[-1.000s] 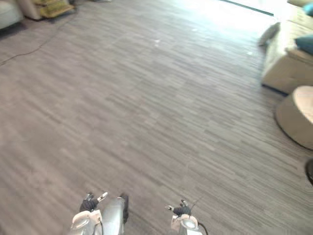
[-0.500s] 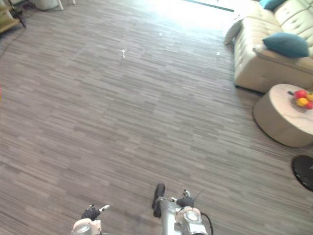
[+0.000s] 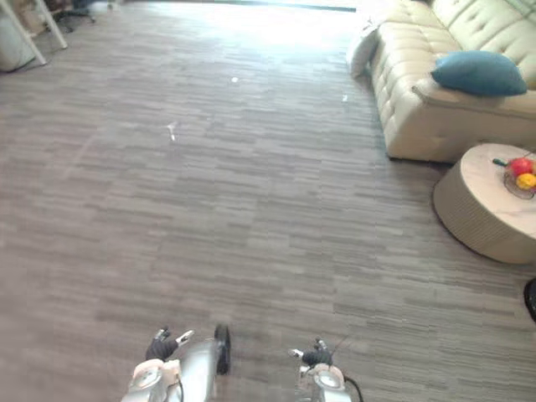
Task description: Pick up cushions and gather them together orderly.
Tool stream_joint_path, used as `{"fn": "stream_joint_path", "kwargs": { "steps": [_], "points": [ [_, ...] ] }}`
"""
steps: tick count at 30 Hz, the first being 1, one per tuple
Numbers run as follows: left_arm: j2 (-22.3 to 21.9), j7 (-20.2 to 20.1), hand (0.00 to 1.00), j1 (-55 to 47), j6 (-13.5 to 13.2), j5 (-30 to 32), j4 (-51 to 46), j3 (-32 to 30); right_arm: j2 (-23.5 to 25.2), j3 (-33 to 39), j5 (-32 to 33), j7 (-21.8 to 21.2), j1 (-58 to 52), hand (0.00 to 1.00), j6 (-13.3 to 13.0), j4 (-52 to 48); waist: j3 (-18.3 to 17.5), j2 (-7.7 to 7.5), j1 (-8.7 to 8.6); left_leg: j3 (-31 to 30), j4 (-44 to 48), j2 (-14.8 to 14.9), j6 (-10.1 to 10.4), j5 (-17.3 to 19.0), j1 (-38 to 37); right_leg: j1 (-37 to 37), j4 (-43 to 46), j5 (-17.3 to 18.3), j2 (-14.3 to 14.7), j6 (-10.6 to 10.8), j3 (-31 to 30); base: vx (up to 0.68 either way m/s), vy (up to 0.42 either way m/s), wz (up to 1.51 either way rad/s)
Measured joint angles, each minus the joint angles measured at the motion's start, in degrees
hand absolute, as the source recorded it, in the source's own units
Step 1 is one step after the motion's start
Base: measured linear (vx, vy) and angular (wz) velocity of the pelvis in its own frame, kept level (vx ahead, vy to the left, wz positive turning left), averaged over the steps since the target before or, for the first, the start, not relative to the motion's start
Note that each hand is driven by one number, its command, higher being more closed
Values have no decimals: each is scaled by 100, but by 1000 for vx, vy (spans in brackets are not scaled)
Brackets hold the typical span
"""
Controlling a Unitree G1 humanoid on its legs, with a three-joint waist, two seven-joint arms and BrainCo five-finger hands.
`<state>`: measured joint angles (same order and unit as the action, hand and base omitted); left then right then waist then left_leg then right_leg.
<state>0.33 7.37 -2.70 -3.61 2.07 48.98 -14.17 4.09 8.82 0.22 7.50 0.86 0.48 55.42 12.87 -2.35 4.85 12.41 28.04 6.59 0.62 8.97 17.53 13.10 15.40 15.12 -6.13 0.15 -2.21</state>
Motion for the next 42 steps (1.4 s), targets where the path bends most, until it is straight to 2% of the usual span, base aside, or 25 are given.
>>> {"fn": "stream_joint_path", "kwargs": {
  "steps": [1, 3, 4, 6, 10, 13, 15, 17, 18, 19, 20, 21, 23, 25, 27, 28, 29, 30, 31, 32, 34, 35, 36, 38, 42],
  "points": [
    [22, 5, 0, 0, 13, 0, 18, 12, 0, 2, -8, -2, -20, 0, -1, -1, -11, -32, 2, 100, 78, -11, -47, 167, -96, -93, 379, -48, -34, 84, -53, 596, 332, -46],
    [98, 20, 0, 12, 30, -2, 150, 69, -31, 6, -19, -19, -79, 0, -5, -7, 17, -114, 18, 464, -2, -162, -109, 651, -876, -1073, 2992, -741, -309, 886, -166, 572, 277, -54],
    [112, 21, 0, 22, 64, 10, 213, 97, -54, 9, -28, -24, -79, 0, -24, -56, 27, -100, -18, 469, -80, -222, -120, 748, -1139, -1318, 3656, -799, -372, 915, -76, 663, 232, -32],
    [118, 22, 0, 28, 142, 15, 471, 289, -56, 1, -32, -32, -93, 0, -112, -252, 19, 66, -227, 475, -681, -279, -156, 909, -2135, -1966, 4626, -473, -495, 518, 751, 542, 138, -1],
    [145, 13, 0, 173, 150, 15, 702, 417, -93, 49, -36, -43, 36, 0, -168, -315, 42, 65, -287, 466, -1602, -244, -133, 959, -3156, -3062, 2992, -157, -429, 197, 1930, 582, 36, 13],
    [169, 2, 0, 146, 145, 75, 788, 518, -167, 170, -28, -48, 101, 0, -173, -301, 68, 54, -428, 373, -2142, -243, 26, 1140, -3843, -3232, 230, -996, -52, 254, 1945, 471, -84, 45],
    [98, -9, 0, 45, 147, 134, 813, 505, -289, 215, -30, -67, 101, 0, -160, -334, 34, 103, -490, 74, -2109, -250, -19, 1333, -4294, -3311, 411, -1614, 76, -17, 1594, 772, -182, 35],
    [-67, -18, 0, -50, 144, 182, 831, 499, -429, 288, -33, -75, 92, 0, -141, -401, -88, 414, -501, -292, -911, 73, -5, 1322, -3935, -3488, 1365, -1207, 86, -307, 1738, 847, -265, 28],
    [-146, -17, 0, -42, 144, 207, 830, 486, -481, 352, -34, -74, 74, 0, -116, -461, -114, 592, -499, -546, 69, 293, 222, 1167, -3498, -3417, 1506, -888, 153, -313, 1866, 818, -286, 21],
    [-195, -28, 0, -9, 149, 236, 773, 430, -528, 407, -25, -67, 75, 0, -110, -510, -62, 777, -502, -833, 1427, 541, 568, 482, -2908, -3198, 1540, -605, 314, -361, 1970, 698, -204, 8],
    [-224, -34, 0, -22, 148, 231, 737, 390, -550, 399, -22, -64, 81, 0, -98, -507, -39, 844, -490, -872, 2057, 676, 680, -133, -2608, -3022, 1497, -475, 434, -400, 1958, 691, -149, -3],
    [-206, -38, 0, -13, 148, 241, 704, 372, -535, 388, -17, -54, 93, 0, -78, -478, 20, 860, -466, -726, 3111, 1032, 771, -185, -2115, -2601, 1312, -300, 648, -465, 1929, 689, -119, -9],
    [-100, -30, 0, -23, 136, 235, 554, 340, -387, 371, -9, -36, 80, 0, -38, -326, 122, 673, -435, -361, 3704, 1218, 653, 305, -1594, -1757, 829, -166, 734, -532, 1906, 667, -115, -4],
    [73, -26, 0, -20, 107, 227, 411, 402, -307, 204, -9, -33, 138, 0, -5, -91, 119, 421, -394, 62, 3215, 1091, 398, 676, -981, -996, 99, -190, 719, -487, 1795, 625, -92, -7],
    [97, -25, 0, -8, 6, 195, 208, 411, -289, 206, -8, -16, 194, 0, 1, 132, 157, 343, -253, 267, 1423, 662, 264, 866, -324, -340, -479, -235, 636, -432, 1636, 737, 13, -40],
    [85, -31, 0, 10, -7, 160, 175, 413, -297, 215, -9, -11, 207, 0, 7, 210, 172, 338, -204, 170, 853, 495, 263, 773, -187, -192, -567, -202, 586, -380, 1590, 596, 134, -61],
    [47, -26, 0, 33, -17, 109, 102, 413, -299, 216, -9, 16, 182, 0, 9, 260, 190, 333, -115, -59, -311, 211, 356, 289, -3, 77, -741, -68, 504, -197, 1455, 468, 149, -68],
    [24, -16, 0, 39, -61, 88, 95, 436, -363, 179, -9, 35, 180, 0, 7, 323, 195, 363, -55, -222, -808, 66, 376, -668, 20, 316, -922, 57, 517, -34, 1274, 598, 221, -75],
    [50, -11, 0, 46, -68, 78, 112, 475, -351, 145, -10, 38, 197, 0, 4, 402, 175, 333, -19, -207, -733, 14, 243, -994, -21, 421, -978, 98, 484, -6, 1130, 638, 247, -53],
    [121, -9, 0, 94, -46, 117, 144, 470, -235, 116, -12, 40, 192, 0, -2, 449, 115, 185, -68, -121, -457, -95, 107, -540, 38, 442, -864, 101, 276, -79, 1029, 782, 304, -37],
    [129, 1, 0, 100, -41, 108, 135, 409, -181, 143, -19, 37, 155, 0, -1, 401, 69, 83, -29, 30, -180, -120, -133, -183, -22, -8, 139, 44, 50, -17, 788, 633, 264, -32],
    [159, 13, 0, 124, -35, 110, 225, 412, -156, 201, -23, 33, 164, 0, -5, 392, 76, 1, -11, 167, -173, -222, -196, 42, -308, -395, 1317, -111, -134, 214, 674, 580, 245, -24],
    [210, 17, 0, 172, 9, 112, 357, 416, -157, 226, -24, 28, 175, 0, -16, 389, 121, -68, -53, 210, -248, -372, -253, 292, -731, -910, 2723, -650, -380, 389, 615, 579, 226, -10],
    [241, 24, 0, 180, 138, 115, 522, 411, -183, 223, -27, 11, 163, 0, -42, 278, 147, -50, -151, 187, -437, -528, -300, 638, -1509, -1446, 4220, -616, -533, 369, 684, 589, 152, 9],
    [225, 21, 0, 170, 161, 115, 801, 501, -274, 225, -35, -27, 143, 0, -121, 18, 123, 93, -230, 148, -1387, -449, -282, 889, -2900, -2622, 3530, 13, -427, 81, 1796, 602, 73, 10]
  ]
}}
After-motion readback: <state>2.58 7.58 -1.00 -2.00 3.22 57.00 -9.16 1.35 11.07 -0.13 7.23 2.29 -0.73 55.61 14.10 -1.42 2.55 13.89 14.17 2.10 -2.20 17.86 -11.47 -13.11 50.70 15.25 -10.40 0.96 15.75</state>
